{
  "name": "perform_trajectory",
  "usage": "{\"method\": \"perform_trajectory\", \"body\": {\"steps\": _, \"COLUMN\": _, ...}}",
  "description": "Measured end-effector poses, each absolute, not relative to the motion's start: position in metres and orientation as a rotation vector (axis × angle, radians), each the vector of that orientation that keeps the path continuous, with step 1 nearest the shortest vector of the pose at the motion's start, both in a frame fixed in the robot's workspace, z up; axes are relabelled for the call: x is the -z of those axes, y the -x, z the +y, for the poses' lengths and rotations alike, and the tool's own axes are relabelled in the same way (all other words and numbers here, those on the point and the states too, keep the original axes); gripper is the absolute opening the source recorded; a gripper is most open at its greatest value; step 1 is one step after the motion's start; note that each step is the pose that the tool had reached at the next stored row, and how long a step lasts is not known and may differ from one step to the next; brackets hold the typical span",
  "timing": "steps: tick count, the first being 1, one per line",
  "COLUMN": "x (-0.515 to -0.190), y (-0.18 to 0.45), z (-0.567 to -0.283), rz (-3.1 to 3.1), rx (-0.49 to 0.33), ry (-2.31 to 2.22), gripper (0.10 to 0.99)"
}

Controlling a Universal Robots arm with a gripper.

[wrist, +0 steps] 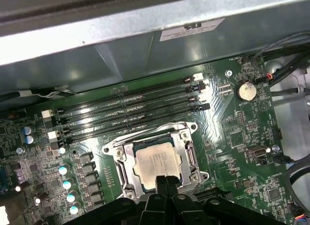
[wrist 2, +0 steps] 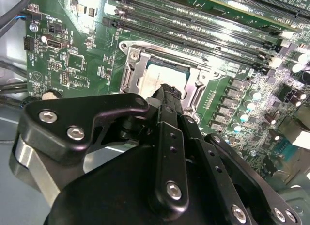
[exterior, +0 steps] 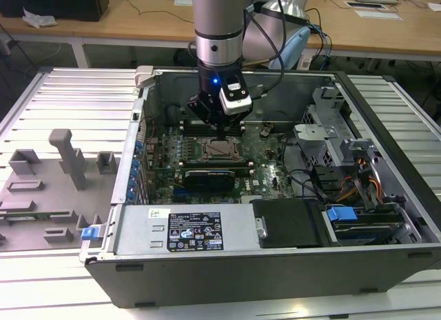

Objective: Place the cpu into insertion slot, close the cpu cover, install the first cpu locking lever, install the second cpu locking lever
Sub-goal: 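Install the second cpu locking lever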

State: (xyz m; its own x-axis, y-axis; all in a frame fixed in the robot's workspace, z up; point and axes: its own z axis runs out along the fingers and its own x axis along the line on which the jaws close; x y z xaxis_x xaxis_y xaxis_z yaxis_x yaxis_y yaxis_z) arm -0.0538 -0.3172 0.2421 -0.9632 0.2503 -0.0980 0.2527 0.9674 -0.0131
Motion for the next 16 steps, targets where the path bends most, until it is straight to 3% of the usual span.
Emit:
{"method": "perform_trajectory", "body": {"steps": 8, "x": -0.242, "y": 0.054, "z": -0.349, "rz": 3.021, "rx": 0.035, "ry": -0.387, "gripper": 0.106}}
{"method": "perform_trajectory", "body": {"steps": 16, "x": -0.232, "y": 0.064, "z": -0.363, "rz": 3.035, "rx": -0.067, "ry": -0.341, "gripper": 0.106}}
